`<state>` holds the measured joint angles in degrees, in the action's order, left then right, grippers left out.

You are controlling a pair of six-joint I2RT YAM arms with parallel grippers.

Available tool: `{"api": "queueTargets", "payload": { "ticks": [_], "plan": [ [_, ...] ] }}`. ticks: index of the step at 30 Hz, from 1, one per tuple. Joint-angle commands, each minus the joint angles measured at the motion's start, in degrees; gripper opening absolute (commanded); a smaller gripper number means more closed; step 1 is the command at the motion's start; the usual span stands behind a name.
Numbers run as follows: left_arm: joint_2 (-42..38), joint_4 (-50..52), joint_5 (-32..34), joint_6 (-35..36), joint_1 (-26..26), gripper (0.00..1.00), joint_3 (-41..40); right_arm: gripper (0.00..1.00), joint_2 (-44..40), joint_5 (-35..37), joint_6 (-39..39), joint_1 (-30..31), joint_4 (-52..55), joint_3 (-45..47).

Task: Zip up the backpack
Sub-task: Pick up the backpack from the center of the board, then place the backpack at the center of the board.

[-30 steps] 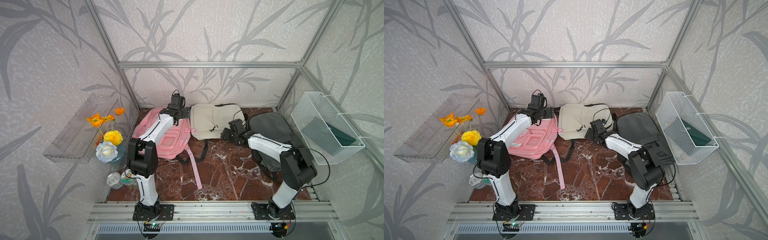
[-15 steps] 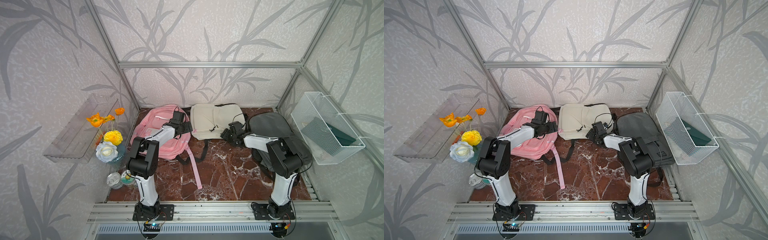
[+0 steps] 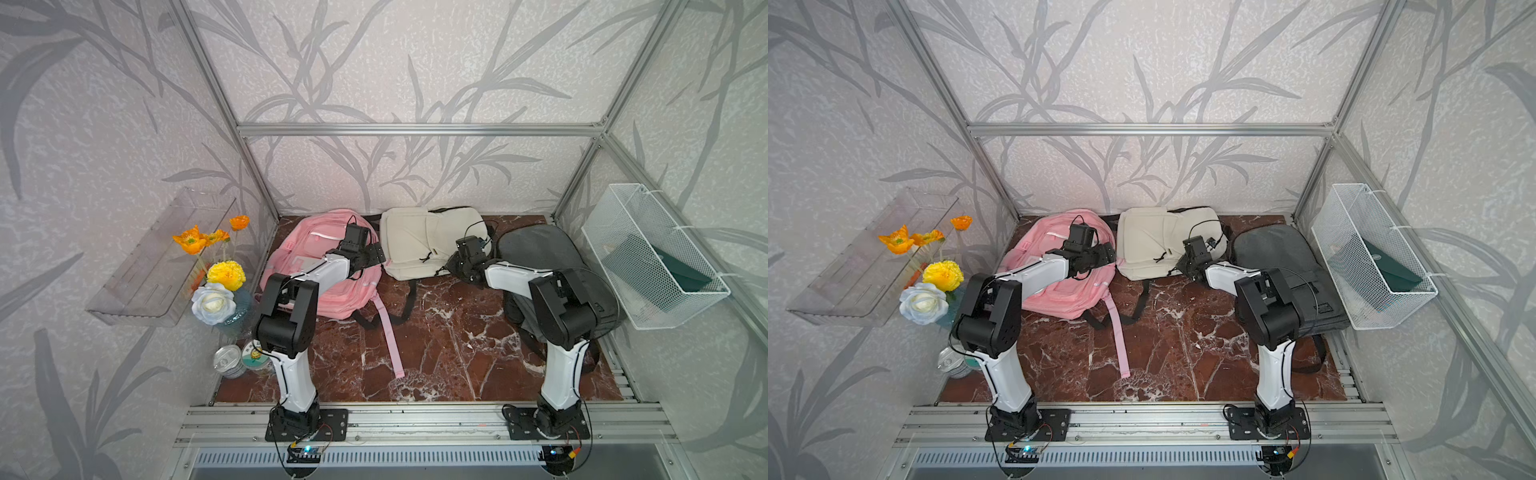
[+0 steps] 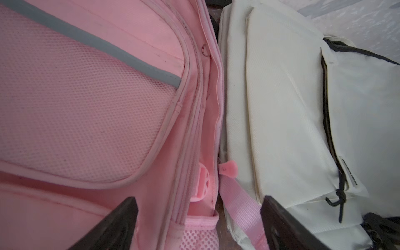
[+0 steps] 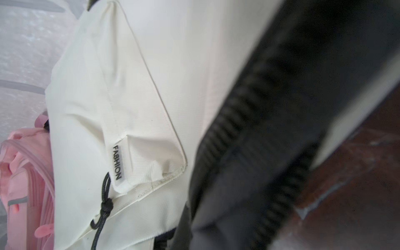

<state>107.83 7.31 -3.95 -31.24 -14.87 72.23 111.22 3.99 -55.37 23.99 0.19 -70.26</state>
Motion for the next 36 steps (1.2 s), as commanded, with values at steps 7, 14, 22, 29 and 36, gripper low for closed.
{"api": "queueTargets", "payload": {
  "ticks": [7, 14, 22, 29, 36],
  "plan": [
    [-8.21, 1.64, 0.73, 0.4, -0.41, 0.87, -3.04, 0.05, -24.2, -1.74, 17.73, 0.45, 11.54, 4.34],
    [-11.5, 5.06, 0.58, 3.15, -3.61, 0.87, -1.39, 0.05, -38.27, -7.36, 24.87, -1.86, 17.65, 13.13],
    [-12.37, 5.19, -5.02, 13.48, -15.87, 0.87, -1.79, 0.08, -39.08, -14.01, 26.65, -7.97, 20.86, 20.42],
    [-4.82, 10.09, 6.29, 16.8, -17.15, 0.91, 5.35, 0.61, -31.4, -6.87, 22.52, -15.18, 28.42, 16.15],
    [15.57, 24.5, 5.88, 19.54, -11.86, 0.92, 34.37, 0.69, -36.91, -11.36, 13.67, -13.54, 22.76, 24.36]
  ]
}}
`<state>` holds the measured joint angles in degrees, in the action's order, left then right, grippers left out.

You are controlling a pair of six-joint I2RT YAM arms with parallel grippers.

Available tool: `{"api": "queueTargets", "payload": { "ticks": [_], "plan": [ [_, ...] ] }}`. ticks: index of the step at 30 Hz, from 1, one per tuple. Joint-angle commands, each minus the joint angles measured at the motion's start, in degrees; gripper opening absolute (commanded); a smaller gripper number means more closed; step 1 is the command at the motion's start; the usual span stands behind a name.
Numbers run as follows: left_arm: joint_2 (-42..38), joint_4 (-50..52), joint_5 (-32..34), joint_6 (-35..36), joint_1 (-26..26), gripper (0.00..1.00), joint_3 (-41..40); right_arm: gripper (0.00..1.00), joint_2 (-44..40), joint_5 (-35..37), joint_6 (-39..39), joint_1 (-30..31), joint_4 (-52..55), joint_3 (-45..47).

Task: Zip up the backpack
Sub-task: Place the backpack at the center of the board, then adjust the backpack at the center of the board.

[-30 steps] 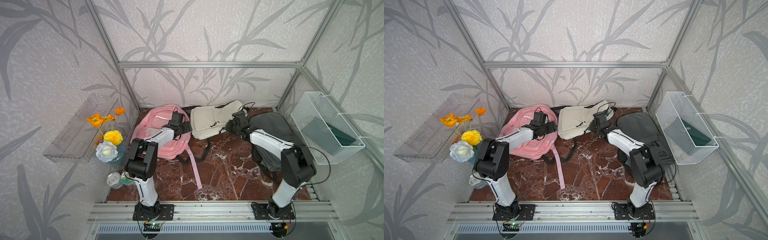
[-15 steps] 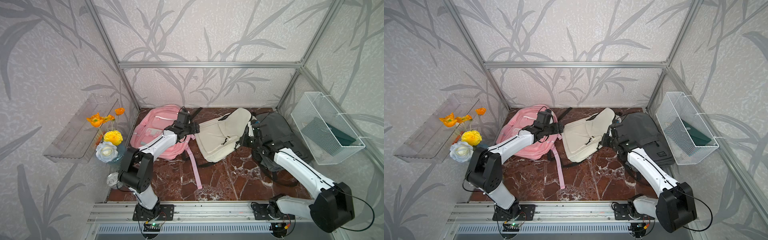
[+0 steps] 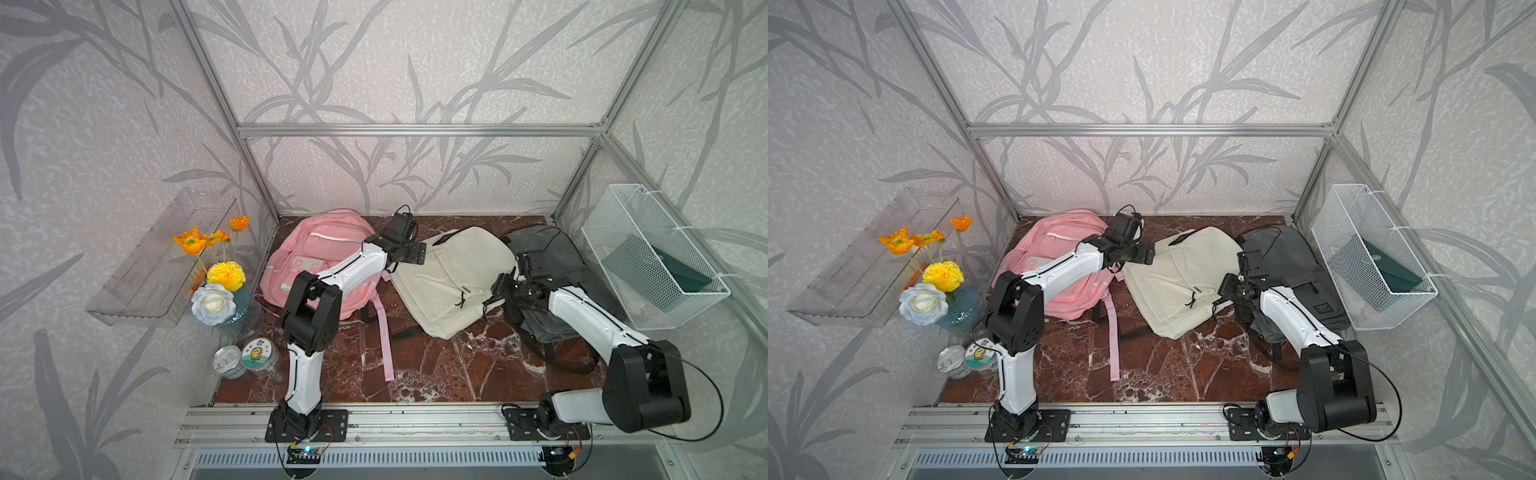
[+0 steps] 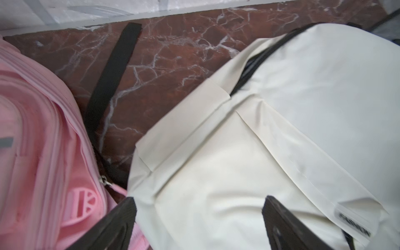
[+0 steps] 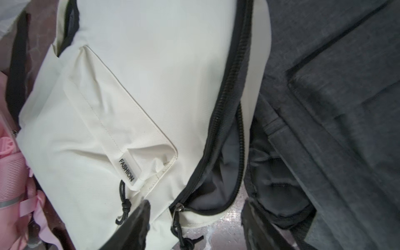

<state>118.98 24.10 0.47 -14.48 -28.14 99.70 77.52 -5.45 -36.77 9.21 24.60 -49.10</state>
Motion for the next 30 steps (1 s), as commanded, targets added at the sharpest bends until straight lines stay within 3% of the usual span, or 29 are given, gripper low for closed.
{"api": "queueTargets", "payload": {
  "ticks": [1, 8, 12, 16, 19, 21, 25, 30],
  "plan": [
    [7.26, 9.28, 3.21, 2.87, 1.65, 0.93, 10.93, 0.69, -4.8, -1.77, -6.29, 2.47, -2.23, 4.71],
    [23.06, 17.36, -3.21, 4.24, 3.79, 0.94, 31.57, 0.72, -7.54, -3.09, -13.35, 13.19, -10.61, 10.61],
    [26.26, 17.92, -6.77, 2.32, 3.82, 0.94, 33.24, 0.72, 0.02, -5.23, -15.11, 15.66, -15.27, 9.45],
    [27.49, 20.31, -8.36, 1.44, 3.14, 0.87, 32.59, 0.71, 7.03, -6.15, -15.57, 15.26, -18.59, 8.04],
    [26.7, 25.67, -7.81, 1.14, 1.34, 0.82, 31.75, 0.7, 8.91, -4.67, -13.65, 12.45, -14.31, 5.68],
    [23.33, 23.62, -7.74, -0.17, 0.14, 0.75, 25.63, 0.7, 8.98, -4.3, -11.45, 9.08, -12.04, 5.07],
    [10.25, 11.19, -7.47, -5.35, -2.21, 0.7, 4.83, 0.7, 7.41, -5.15, -7.79, 1.89, -9.81, 5.7],
    [-3.82, 2.73, 0.35, -10.33, -6.09, 0.66, -14.84, 0.7, 5.18, -5.45, -6.07, -0.6, -9.61, 6.94]
  ]
}}
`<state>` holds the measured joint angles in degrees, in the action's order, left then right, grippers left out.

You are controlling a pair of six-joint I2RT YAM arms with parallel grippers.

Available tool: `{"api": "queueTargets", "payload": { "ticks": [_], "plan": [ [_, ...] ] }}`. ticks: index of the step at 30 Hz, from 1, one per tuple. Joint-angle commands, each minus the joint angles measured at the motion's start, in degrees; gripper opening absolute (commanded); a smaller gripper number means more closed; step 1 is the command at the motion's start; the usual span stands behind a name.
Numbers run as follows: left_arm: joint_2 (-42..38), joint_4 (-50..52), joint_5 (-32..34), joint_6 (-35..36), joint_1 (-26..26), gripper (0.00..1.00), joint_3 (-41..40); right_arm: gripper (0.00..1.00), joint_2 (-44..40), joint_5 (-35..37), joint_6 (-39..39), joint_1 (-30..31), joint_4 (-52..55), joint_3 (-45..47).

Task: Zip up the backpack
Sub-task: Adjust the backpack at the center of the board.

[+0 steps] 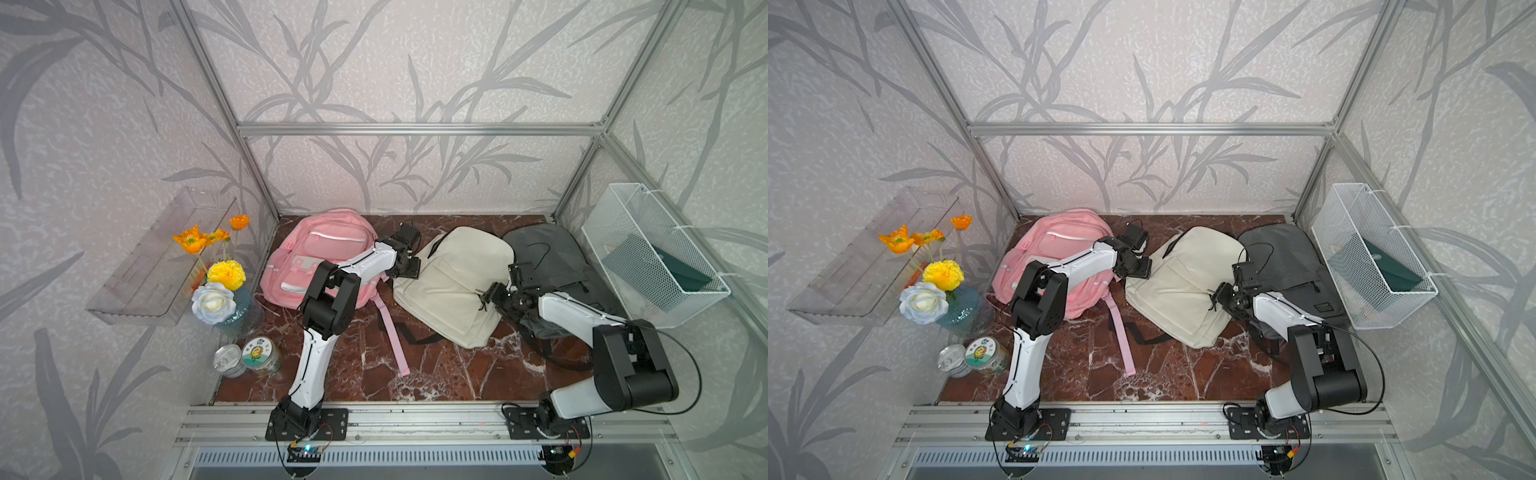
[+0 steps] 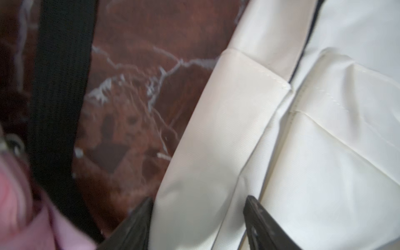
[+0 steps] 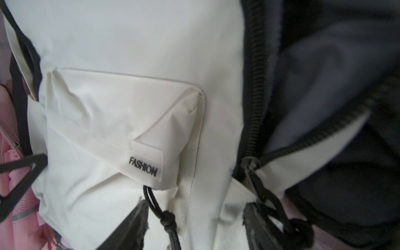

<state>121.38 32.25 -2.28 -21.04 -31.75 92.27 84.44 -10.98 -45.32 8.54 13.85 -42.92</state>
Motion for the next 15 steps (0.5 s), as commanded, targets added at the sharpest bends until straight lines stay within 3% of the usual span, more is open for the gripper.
{"api": "queueTargets", "payload": {
  "ticks": [1, 8, 12, 15],
  "plan": [
    [-9.14, -7.15, 4.7, -4.62, -3.38, 0.67, -11.41, 0.7, -2.03, -0.17, 2.57, 0.08, 0.86, 0.99],
    [-22.71, -10.7, 11.24, -8.8, -6.02, 0.67, -27.34, 0.7, -4.31, -2.94, 6.21, -0.26, 0.39, 1.04],
    [-28.37, -8.89, 14.62, -6.16, -6.66, 0.75, -24.65, 0.7, -6.6, -3.35, 7.89, -3.25, 1.95, 1.42],
    [-26.73, -6.5, 8.68, -6.64, -7.98, 0.79, -18.65, 0.69, -7.06, -6.36, 6.69, -6.85, -0.7, 3.87]
  ]
}}
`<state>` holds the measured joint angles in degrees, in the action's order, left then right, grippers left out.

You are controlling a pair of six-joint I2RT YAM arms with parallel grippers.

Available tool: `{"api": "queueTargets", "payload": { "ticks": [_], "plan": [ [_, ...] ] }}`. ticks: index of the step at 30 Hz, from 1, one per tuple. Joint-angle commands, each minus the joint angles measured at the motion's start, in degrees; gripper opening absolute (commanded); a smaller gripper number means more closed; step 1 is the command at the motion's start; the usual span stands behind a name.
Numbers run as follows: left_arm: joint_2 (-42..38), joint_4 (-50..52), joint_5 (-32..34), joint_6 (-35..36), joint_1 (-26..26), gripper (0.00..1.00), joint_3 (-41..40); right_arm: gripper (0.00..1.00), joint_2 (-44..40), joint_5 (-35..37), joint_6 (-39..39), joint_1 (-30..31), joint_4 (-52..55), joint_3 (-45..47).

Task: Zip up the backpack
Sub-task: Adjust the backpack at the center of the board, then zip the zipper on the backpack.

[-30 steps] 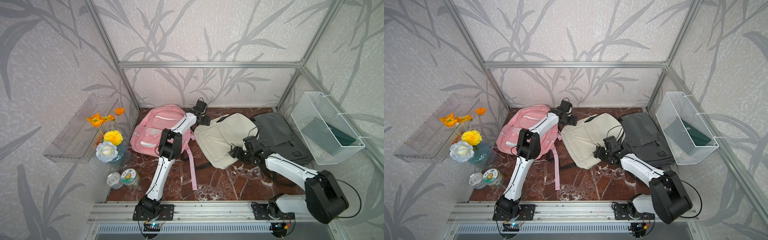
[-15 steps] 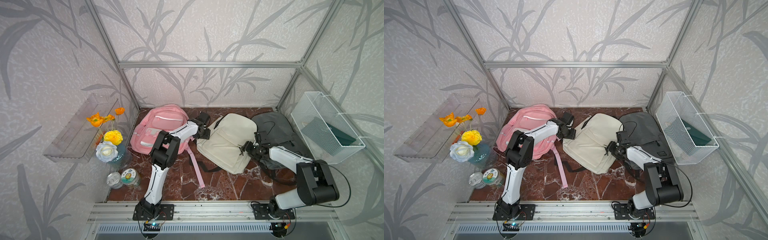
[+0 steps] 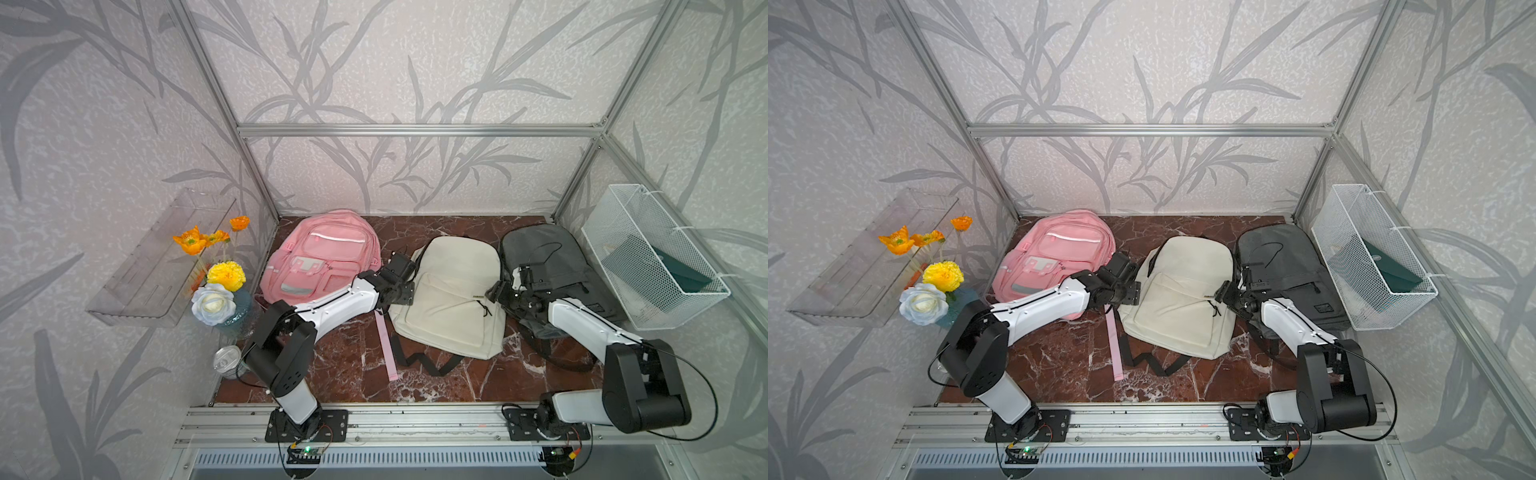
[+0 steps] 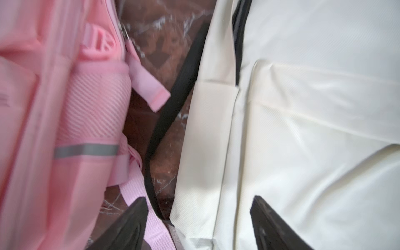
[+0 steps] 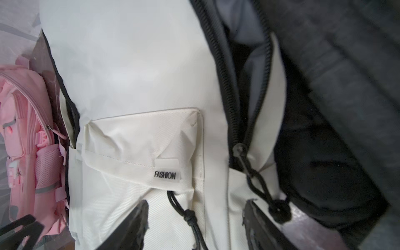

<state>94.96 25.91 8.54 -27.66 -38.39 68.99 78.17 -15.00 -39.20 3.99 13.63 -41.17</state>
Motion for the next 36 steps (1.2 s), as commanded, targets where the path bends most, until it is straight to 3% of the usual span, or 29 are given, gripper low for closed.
{"api": "queueTargets", "payload": {
  "ticks": [1, 4, 10, 18, 36],
  "plan": [
    [1.04, -0.46, -5.4, -1.03, -2.17, 0.79, 6.14, 0.68, -0.51, -3.34, 0.3, -2.74, -1.33, 2.7],
    [6.13, -2.97, -14.29, -4.28, -5.22, 0.8, 9.56, 0.67, 0.75, -4.28, -0.1, -2.84, -1.81, 3.5],
    [16.85, -4.37, -19.74, -5.75, -11.78, 0.77, 20.35, 0.64, 3.21, -6.58, -1.12, -2.8, -6.53, 6.29],
    [29.02, -1.48, -20.46, -7.1, -14.19, 0.7, 29.78, 0.38, 7.31, -9.59, -3.5, -2.84, -14.24, 8.62],
    [38.55, 2.61, -16.21, -7.3, -13.64, 0.53, 37.3, 0.38, 7.64, -9.45, -4.49, -2.76, -16.62, 10.14]
  ]
}}
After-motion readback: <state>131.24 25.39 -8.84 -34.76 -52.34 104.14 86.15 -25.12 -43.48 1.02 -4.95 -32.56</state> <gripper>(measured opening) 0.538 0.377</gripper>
